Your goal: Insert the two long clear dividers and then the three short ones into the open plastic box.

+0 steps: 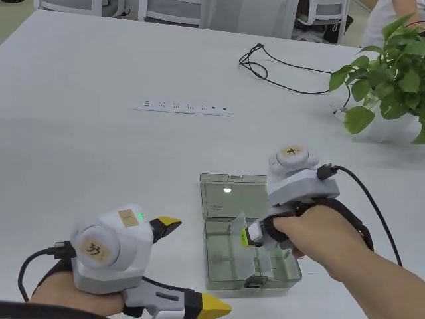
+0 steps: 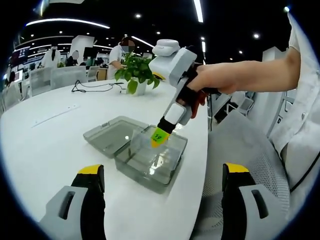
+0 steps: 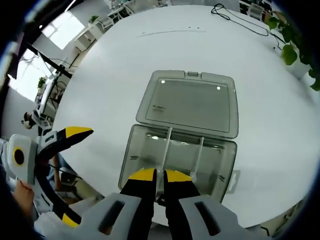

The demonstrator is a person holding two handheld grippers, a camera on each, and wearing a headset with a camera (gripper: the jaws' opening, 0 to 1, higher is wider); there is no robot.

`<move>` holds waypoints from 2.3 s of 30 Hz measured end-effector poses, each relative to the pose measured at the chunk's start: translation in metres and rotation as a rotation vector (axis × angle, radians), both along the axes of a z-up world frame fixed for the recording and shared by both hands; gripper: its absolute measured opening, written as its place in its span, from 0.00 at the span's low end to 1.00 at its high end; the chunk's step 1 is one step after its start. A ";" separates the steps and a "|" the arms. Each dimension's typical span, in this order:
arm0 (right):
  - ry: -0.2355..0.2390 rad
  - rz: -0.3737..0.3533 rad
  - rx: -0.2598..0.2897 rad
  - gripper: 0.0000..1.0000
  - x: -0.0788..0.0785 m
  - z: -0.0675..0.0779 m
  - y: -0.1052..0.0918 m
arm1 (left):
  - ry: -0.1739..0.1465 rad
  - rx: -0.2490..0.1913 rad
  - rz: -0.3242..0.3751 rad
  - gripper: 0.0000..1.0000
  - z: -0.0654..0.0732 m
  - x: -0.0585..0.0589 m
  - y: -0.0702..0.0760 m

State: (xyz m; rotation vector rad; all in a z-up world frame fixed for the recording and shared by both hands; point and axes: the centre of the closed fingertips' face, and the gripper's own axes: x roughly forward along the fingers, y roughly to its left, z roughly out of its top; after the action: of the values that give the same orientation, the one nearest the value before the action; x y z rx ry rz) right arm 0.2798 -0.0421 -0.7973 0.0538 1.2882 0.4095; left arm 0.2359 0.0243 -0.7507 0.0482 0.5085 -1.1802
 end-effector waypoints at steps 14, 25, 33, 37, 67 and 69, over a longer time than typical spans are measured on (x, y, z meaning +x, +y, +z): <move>-0.024 0.070 -0.007 0.08 0.001 -0.008 0.007 | -0.001 0.013 0.000 1.00 -0.003 0.000 0.002; -0.031 0.097 0.027 0.09 0.001 -0.020 0.011 | 0.001 0.027 0.004 1.00 -0.007 0.001 0.005; -0.032 0.096 0.055 0.09 0.001 -0.024 0.011 | 0.004 0.027 0.021 1.00 -0.006 0.002 0.006; -0.033 0.092 0.078 0.10 0.001 -0.024 0.011 | 0.004 0.030 0.032 1.00 -0.004 0.003 0.007; -0.214 0.193 0.323 0.31 0.006 0.041 -0.010 | -0.021 0.054 0.201 1.00 0.023 -0.013 0.019; -0.222 0.218 0.342 0.32 0.004 0.048 -0.013 | -0.022 0.055 0.209 1.00 0.024 -0.015 0.018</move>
State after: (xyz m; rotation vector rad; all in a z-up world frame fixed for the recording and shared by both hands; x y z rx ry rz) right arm 0.2836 -0.0549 -0.7493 0.1522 0.9973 0.7988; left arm 0.2208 0.0418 -0.7269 0.0545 0.5138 -0.9605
